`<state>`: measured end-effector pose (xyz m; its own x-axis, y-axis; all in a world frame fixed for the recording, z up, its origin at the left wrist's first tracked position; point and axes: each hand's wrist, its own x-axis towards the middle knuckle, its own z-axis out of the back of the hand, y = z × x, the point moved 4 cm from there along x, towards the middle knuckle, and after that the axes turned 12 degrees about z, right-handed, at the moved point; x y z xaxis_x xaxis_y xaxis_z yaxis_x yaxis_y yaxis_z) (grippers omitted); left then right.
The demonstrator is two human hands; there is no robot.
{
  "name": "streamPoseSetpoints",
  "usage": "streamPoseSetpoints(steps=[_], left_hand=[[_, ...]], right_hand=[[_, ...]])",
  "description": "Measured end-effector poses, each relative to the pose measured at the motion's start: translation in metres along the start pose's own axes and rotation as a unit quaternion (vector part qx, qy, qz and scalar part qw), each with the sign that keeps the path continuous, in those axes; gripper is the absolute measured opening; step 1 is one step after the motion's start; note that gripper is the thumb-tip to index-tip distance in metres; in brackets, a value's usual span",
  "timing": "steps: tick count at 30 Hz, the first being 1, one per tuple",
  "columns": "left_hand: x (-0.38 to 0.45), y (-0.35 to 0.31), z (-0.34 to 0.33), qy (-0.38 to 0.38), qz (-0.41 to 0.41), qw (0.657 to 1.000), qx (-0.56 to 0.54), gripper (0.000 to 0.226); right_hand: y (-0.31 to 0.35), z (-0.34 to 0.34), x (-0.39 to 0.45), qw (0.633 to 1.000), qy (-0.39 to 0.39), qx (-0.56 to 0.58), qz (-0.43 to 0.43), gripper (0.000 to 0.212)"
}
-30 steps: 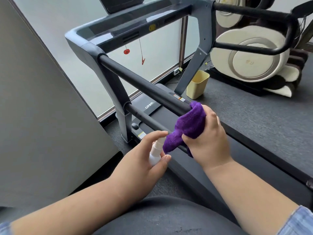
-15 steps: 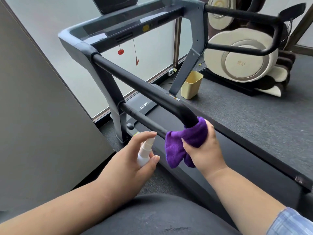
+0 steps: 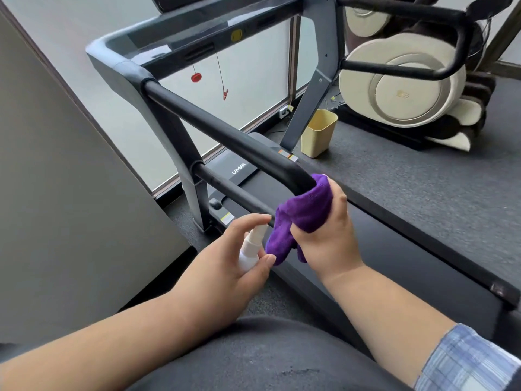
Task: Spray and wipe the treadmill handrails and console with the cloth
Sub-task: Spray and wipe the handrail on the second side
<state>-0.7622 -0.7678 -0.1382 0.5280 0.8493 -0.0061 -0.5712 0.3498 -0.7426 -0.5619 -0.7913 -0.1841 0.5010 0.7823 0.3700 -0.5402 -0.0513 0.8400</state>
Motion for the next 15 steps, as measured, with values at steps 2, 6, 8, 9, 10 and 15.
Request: streamPoseSetpoints(steps=[2, 6, 8, 9, 10, 15], left_hand=[[0.0, 0.0, 0.001, 0.004, -0.003, 1.0, 0.002, 0.047], [0.0, 0.001, 0.003, 0.007, -0.004, 1.0, 0.006, 0.046], [0.0, 0.001, 0.004, 0.004, -0.005, 1.0, 0.007, 0.046], [0.0, 0.0, 0.005, 0.003, -0.008, 1.0, 0.008, 0.046], [0.001, 0.0, 0.006, 0.001, -0.012, 1.0, 0.009, 0.046], [0.0, 0.005, 0.012, -0.008, -0.009, 1.0, 0.009, 0.046]], right_hand=[[-0.019, -0.004, -0.006, 0.999, -0.002, 0.01, -0.032, 0.08], [-0.046, -0.014, -0.011, 0.997, 0.013, 0.022, -0.077, 0.077], [-0.054, -0.015, -0.015, 0.996, 0.016, 0.015, -0.083, 0.069], [-0.058, -0.015, -0.019, 0.996, 0.017, 0.013, -0.087, 0.068], [-0.059, -0.013, -0.023, 0.995, 0.02, 0.017, -0.093, 0.067], [-0.047, 0.001, -0.03, 0.993, 0.049, 0.037, -0.101, 0.073]])
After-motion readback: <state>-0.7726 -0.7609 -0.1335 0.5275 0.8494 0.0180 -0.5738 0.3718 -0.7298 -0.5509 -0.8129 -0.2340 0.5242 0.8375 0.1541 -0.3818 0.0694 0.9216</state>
